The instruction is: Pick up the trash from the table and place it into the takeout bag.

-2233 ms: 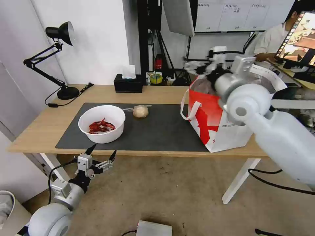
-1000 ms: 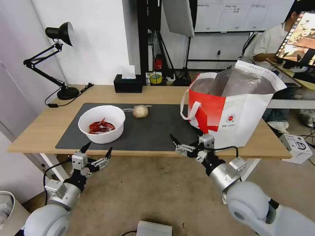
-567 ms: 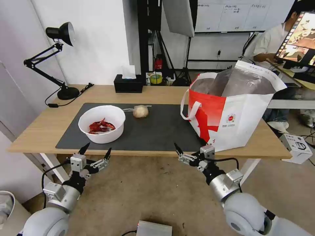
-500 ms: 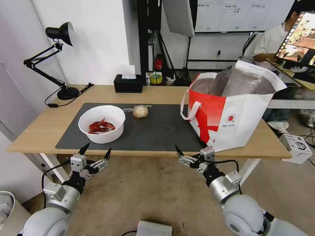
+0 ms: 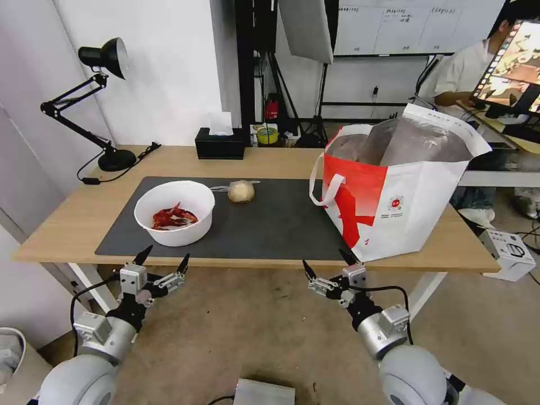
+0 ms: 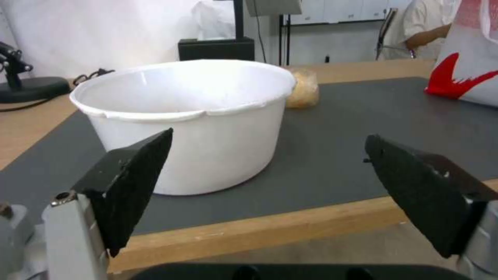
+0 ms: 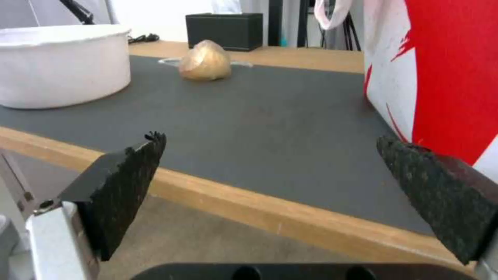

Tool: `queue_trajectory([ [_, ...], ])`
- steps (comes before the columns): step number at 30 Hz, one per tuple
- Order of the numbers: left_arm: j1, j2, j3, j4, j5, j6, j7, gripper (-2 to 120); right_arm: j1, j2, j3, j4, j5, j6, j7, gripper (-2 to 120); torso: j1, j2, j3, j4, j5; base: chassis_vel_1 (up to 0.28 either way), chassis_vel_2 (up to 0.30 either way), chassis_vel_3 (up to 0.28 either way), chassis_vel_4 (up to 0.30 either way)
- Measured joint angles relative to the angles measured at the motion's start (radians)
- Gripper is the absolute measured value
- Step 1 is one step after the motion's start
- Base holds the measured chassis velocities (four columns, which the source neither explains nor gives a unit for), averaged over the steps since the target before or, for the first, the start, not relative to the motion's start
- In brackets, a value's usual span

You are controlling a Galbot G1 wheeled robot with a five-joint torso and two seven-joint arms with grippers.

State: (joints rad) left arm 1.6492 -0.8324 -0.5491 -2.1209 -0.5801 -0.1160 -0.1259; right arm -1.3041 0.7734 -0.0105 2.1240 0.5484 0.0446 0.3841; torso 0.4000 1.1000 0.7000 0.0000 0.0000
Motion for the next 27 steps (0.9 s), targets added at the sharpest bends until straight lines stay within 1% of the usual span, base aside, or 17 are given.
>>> queue_trajectory([
  [8, -0.004, 0.003, 0.004, 0.007, -0.001, 0.000, 0.000, 100, 0.003, 0.011, -0.012, -0.005, 0.001, -0.001, 0.002, 100, 0.000, 0.000, 0.000, -0.0001, 0.0000, 0.000, 0.000, 0.000, 0.000],
  [11, -0.008, 0.007, 0.006, 0.010, -0.003, 0.000, 0.000, 100, 0.038, 0.016, -0.028, -0.018, 0.024, -0.002, -0.003, 100, 0.000, 0.000, 0.000, 0.0000, 0.0000, 0.000, 0.000, 0.000, 0.000],
  [14, -0.028, 0.024, 0.026, 0.019, -0.011, 0.000, -0.001, 100, 0.073, 0.024, -0.033, -0.035, 0.042, -0.005, -0.015, 100, 0.000, 0.000, 0.000, 0.0005, 0.0001, 0.000, 0.000, 0.000, 0.000],
  [16, -0.056, 0.050, 0.061, 0.029, -0.021, 0.000, -0.011, 100, 0.136, 0.041, -0.051, -0.069, 0.080, -0.018, -0.041, 100, 0.000, 0.000, 0.000, -0.0007, -0.0002, 0.000, 0.000, 0.000, 0.000],
  [17, -0.058, 0.054, 0.068, 0.030, -0.022, 0.000, -0.014, 100, 0.211, 0.057, -0.086, -0.104, 0.105, -0.030, -0.056, 100, 0.000, 0.000, 0.000, -0.0008, 0.0002, 0.000, 0.000, 0.000, 0.000],
  [18, -0.058, 0.054, 0.068, 0.030, -0.022, 0.000, -0.014, 100, 0.211, 0.057, -0.086, -0.104, 0.105, -0.030, -0.056, 100, 0.000, 0.000, 0.000, -0.0008, 0.0002, 0.000, 0.000, 0.000, 0.000],
  [19, -0.058, 0.055, 0.070, 0.030, -0.022, 0.000, -0.015, 100, 0.264, 0.068, -0.114, -0.126, 0.120, -0.037, -0.063, 100, 0.000, 0.000, 0.000, -0.0004, 0.0002, 0.000, 0.000, 0.000, 0.000],
  [20, -0.057, 0.055, 0.071, 0.030, -0.023, 0.000, -0.016, 100, 0.342, 0.088, -0.161, -0.160, 0.140, -0.044, -0.069, 100, 0.000, 0.000, 0.000, 0.0003, 0.0001, 0.000, 0.000, 0.000, 0.000],
  [21, -0.055, 0.053, 0.071, 0.029, -0.023, 0.000, -0.017, 100, 0.403, 0.106, -0.200, -0.187, 0.154, -0.052, -0.072, 100, 0.000, 0.000, 0.000, 0.0004, 0.0000, 0.000, 0.000, 0.000, 0.000],
  [22, -0.055, 0.053, 0.071, 0.029, -0.023, 0.000, -0.017, 100, 0.403, 0.106, -0.200, -0.187, 0.154, -0.052, -0.072, 100, 0.000, 0.000, 0.000, 0.0004, 0.0000, 0.000, 0.000, 0.000, 0.000],
  [23, -0.053, 0.051, 0.070, 0.028, -0.023, 0.000, -0.018, 100, 0.465, 0.127, -0.240, -0.217, 0.166, -0.063, -0.073, 100, 0.000, 0.000, 0.000, 0.0006, -0.0003, 0.000, 0.000, 0.000, 0.000],
  [24, -0.052, 0.050, 0.068, 0.028, -0.023, 0.001, -0.018, 100, 0.511, 0.145, -0.270, -0.242, 0.174, -0.072, -0.075, 100, 0.000, 0.000, 0.000, 0.0004, -0.0002, 0.000, 0.000, 0.000, 0.000],
  [25, -0.052, 0.050, 0.068, 0.028, -0.023, 0.001, -0.018, 100, 0.511, 0.145, -0.270, -0.242, 0.174, -0.072, -0.075, 100, 0.000, 0.000, 0.000, 0.0004, -0.0002, 0.000, 0.000, 0.000, 0.000],
  [27, -0.047, 0.048, 0.061, 0.028, -0.023, 0.001, -0.019, 100, 0.619, 0.183, -0.331, -0.310, 0.184, -0.088, -0.075, 100, 0.000, 0.000, 0.000, 0.0002, -0.0001, 0.000, 0.000, 0.000, 0.000],
])
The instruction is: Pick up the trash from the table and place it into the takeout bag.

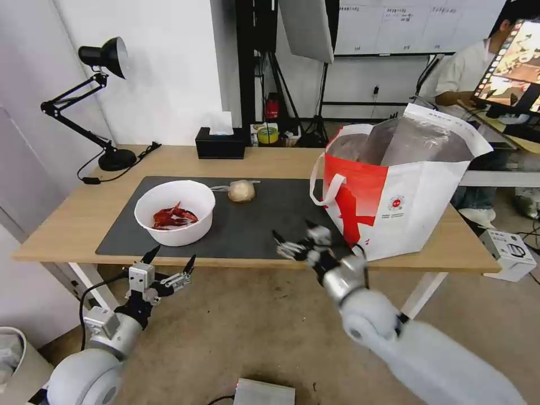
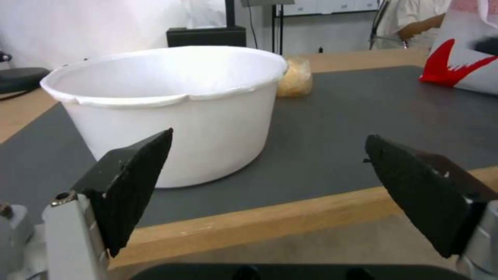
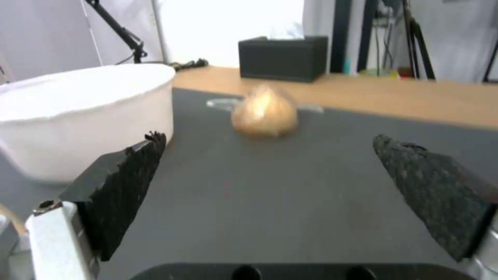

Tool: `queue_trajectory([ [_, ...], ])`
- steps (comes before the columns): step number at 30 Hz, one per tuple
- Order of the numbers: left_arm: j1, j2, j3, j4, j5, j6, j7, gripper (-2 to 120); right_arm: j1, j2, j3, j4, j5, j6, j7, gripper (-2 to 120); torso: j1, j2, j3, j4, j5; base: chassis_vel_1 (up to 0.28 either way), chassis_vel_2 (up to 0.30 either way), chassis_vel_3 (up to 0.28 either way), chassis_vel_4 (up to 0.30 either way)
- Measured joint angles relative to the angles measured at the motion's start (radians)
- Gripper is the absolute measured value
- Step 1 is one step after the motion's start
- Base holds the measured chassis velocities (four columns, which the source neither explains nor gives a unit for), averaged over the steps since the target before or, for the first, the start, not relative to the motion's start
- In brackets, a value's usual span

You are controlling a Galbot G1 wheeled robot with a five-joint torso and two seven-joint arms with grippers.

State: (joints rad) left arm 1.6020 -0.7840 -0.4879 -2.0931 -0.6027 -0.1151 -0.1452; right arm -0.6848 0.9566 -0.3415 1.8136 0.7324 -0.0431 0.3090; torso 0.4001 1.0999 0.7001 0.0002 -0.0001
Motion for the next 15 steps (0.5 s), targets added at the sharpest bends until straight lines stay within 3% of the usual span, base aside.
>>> queue_trajectory([
  [9, -0.001, -0.001, 0.000, 0.007, 0.000, 0.000, 0.000, 100, 0.239, 0.127, -0.116, -0.242, 0.055, -0.035, -0.012, 100, 0.000, 0.000, 0.000, 0.0000, 0.0000, 0.000, 0.000, 0.000, 0.000],
  [15, -0.007, -0.001, 0.008, 0.013, 0.000, 0.000, 0.000, 100, 0.377, 0.286, -0.144, -0.496, 0.086, -0.068, -0.039, 100, 0.000, 0.000, 0.000, -0.0002, -0.0002, 0.000, 0.000, 0.000, 0.000],
])
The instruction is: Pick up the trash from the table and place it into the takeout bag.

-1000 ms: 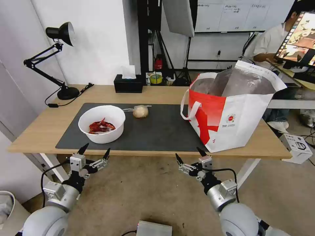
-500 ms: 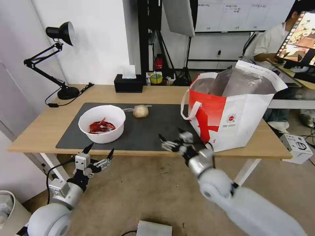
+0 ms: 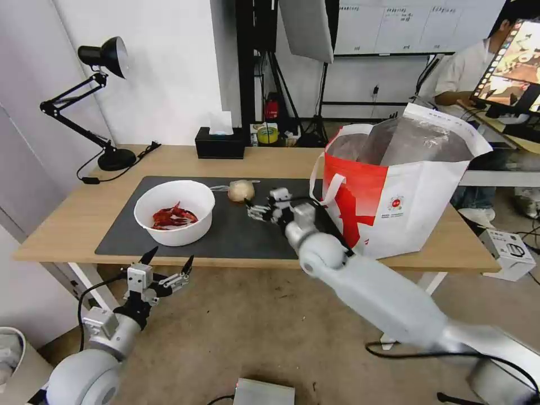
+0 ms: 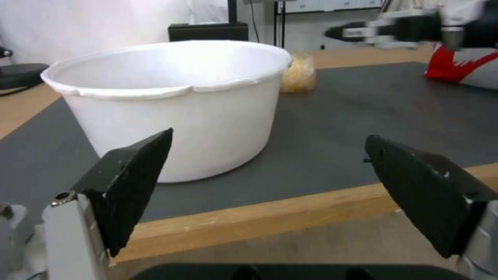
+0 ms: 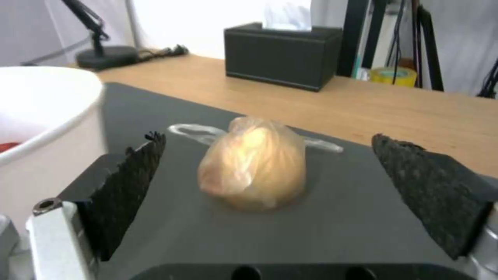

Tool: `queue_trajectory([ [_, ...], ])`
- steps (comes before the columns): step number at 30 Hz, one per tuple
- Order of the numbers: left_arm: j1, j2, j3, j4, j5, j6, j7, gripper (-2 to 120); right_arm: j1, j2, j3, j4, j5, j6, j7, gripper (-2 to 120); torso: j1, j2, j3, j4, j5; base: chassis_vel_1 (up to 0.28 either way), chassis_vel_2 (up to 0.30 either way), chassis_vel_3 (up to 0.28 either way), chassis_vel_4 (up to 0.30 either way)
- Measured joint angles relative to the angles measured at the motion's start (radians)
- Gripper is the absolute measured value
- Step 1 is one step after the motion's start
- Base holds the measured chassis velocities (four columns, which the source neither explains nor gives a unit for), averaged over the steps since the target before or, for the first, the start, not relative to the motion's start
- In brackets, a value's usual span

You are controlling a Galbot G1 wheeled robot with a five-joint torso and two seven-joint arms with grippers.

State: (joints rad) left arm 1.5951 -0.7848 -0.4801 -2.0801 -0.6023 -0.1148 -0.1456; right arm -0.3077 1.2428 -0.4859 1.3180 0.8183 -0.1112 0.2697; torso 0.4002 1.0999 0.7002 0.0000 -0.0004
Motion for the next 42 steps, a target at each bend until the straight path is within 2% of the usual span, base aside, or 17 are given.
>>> queue_trajectory([
  [1, 0.000, 0.000, 0.000, 0.000, 0.000, 0.000, 0.000, 100, 0.000, 0.000, 0.000, 0.000, 0.000, 0.000, 0.000, 100, 0.000, 0.000, 0.000, 0.0000, 0.0000, 0.000, 0.000, 0.000, 0.000],
  [4, 0.000, 0.001, 0.000, 0.001, 0.000, 0.000, 0.000, 100, 0.064, 0.085, -0.005, -0.139, -0.002, -0.017, -0.017, 100, 0.000, 0.000, 0.000, 0.0001, 0.0002, 0.000, 0.000, 0.000, 0.000],
  [7, -0.002, 0.002, 0.001, 0.003, 0.001, 0.000, 0.000, 100, 0.092, 0.130, -0.007, -0.211, -0.010, -0.018, -0.031, 100, 0.000, 0.000, 0.000, 0.0002, 0.0000, 0.000, 0.000, 0.000, 0.000],
  [17, -0.012, 0.009, 0.006, 0.007, 0.000, -0.001, 0.001, 100, 0.152, 0.241, 0.004, -0.378, -0.022, -0.039, -0.054, 100, 0.000, 0.000, 0.000, 0.0001, 0.0001, 0.000, 0.000, 0.000, 0.000],
  [21, -0.014, 0.011, 0.007, 0.012, -0.001, -0.007, 0.001, 100, 0.176, 0.290, 0.025, -0.450, -0.046, -0.073, -0.051, 100, 0.000, 0.000, 0.000, 0.0000, 0.0001, 0.000, 0.000, 0.000, 0.000],
  [22, -0.015, 0.010, 0.009, 0.013, -0.002, -0.012, 0.001, 100, 0.192, 0.319, 0.041, -0.501, -0.068, -0.108, -0.050, 100, 0.000, 0.000, 0.000, 0.0001, 0.0001, 0.000, 0.000, 0.000, 0.000],
  [28, -0.019, 0.010, 0.015, 0.014, -0.002, -0.016, 0.003, 100, 0.212, 0.335, 0.053, -0.566, -0.078, -0.151, -0.082, 100, 0.000, 0.000, 0.000, -0.0001, 0.0002, 0.000, 0.000, 0.000, 0.000],
  [42, -0.016, 0.003, 0.014, 0.010, 0.000, -0.018, 0.004, 100, 0.212, 0.331, 0.052, -0.570, -0.073, -0.206, -0.131, 99, 0.000, 0.000, 0.000, 0.0000, 0.0004, 0.000, 0.000, 0.000, 0.000],
])
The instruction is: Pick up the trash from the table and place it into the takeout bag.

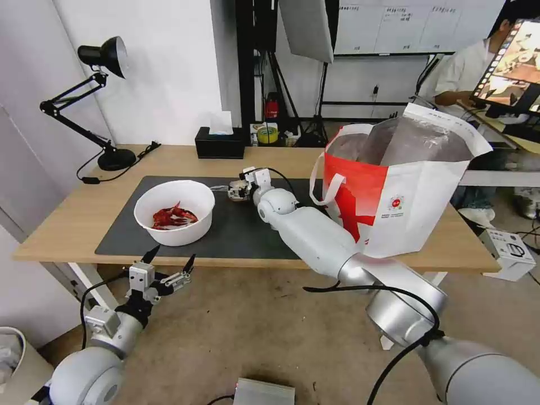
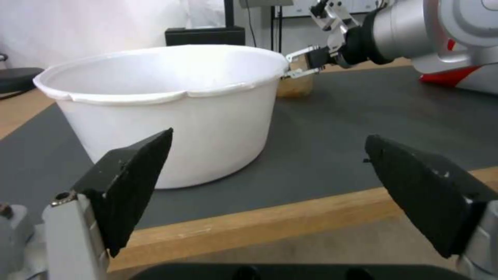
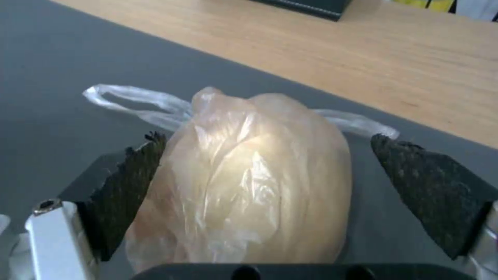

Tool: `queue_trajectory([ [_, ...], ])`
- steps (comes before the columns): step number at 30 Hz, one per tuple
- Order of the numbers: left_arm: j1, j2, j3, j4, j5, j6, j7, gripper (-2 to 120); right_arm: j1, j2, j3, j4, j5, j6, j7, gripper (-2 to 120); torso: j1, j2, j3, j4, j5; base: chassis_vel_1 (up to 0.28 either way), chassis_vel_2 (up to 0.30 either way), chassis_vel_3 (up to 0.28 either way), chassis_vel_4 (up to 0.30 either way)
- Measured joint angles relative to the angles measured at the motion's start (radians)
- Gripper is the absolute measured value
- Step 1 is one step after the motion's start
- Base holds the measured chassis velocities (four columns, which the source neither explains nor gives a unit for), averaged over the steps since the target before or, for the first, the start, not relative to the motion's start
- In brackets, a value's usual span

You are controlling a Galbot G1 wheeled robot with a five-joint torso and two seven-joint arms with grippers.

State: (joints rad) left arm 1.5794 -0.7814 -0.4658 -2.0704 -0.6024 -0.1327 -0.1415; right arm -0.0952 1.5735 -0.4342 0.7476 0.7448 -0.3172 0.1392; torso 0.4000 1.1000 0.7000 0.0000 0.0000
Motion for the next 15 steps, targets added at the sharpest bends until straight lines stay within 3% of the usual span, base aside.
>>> queue_trajectory([
  [3, 0.003, 0.000, -0.003, -0.002, 0.001, -0.001, 0.000, 100, 0.000, 0.000, -0.002, -0.004, 0.002, -0.011, -0.012, 96, 0.000, 0.000, 0.000, 0.0000, 0.0000, 0.000, 0.000, 0.000, 0.000],
  [8, 0.002, 0.000, -0.005, -0.002, 0.001, -0.002, 0.000, 100, 0.000, -0.001, -0.003, -0.006, 0.002, -0.013, -0.025, 76, 0.000, 0.000, 0.000, 0.0000, 0.0000, 0.000, 0.000, 0.000, 0.000],
  [12, 0.001, 0.001, -0.005, -0.002, 0.001, -0.002, 0.000, 100, 0.000, -0.001, -0.003, -0.006, 0.002, -0.012, -0.028, 69, 0.000, 0.000, 0.000, 0.0000, 0.0000, 0.000, 0.000, 0.000, 0.000],
  [15, -0.002, 0.001, -0.003, -0.002, 0.000, -0.002, 0.000, 100, 0.000, -0.002, -0.004, -0.004, 0.001, -0.008, -0.031, 52, 0.000, 0.000, 0.000, 0.0000, 0.0000, 0.000, 0.000, 0.000, 0.000],
])
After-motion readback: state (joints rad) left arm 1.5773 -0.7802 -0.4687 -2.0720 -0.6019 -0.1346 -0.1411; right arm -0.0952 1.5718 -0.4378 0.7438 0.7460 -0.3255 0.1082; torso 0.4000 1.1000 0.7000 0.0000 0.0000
